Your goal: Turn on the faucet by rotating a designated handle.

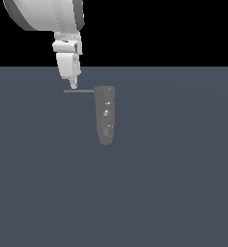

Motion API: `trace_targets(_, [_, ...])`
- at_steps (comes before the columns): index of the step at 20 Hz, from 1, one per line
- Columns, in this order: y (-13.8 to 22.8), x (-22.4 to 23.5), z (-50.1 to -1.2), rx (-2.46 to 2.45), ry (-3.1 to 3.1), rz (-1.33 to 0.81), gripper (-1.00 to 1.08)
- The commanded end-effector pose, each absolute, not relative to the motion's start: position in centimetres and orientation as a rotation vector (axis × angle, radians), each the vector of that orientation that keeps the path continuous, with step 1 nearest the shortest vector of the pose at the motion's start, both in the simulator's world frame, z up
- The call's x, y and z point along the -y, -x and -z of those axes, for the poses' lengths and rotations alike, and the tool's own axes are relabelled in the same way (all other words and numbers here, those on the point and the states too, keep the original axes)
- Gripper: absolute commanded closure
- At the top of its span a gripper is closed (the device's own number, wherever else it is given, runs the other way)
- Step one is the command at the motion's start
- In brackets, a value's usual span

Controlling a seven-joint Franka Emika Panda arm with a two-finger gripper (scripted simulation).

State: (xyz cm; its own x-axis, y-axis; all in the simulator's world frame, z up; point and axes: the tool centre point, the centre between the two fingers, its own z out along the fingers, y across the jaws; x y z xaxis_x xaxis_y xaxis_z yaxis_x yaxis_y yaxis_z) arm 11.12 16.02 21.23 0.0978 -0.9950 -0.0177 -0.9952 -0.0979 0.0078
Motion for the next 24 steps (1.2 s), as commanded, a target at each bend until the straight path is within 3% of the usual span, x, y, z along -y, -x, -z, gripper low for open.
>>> trace_targets(1, [-11.4,-16.4,-20.6,-2.131,2.305,-0.011,1.08])
trace_targets(10, [-11.6,-16.7,-20.2,-2.146,2.295,-0.001,1.08])
trace_targets(24, [-8.4,-16.4,-20.1,-2.146,2.295,-0.001,1.08])
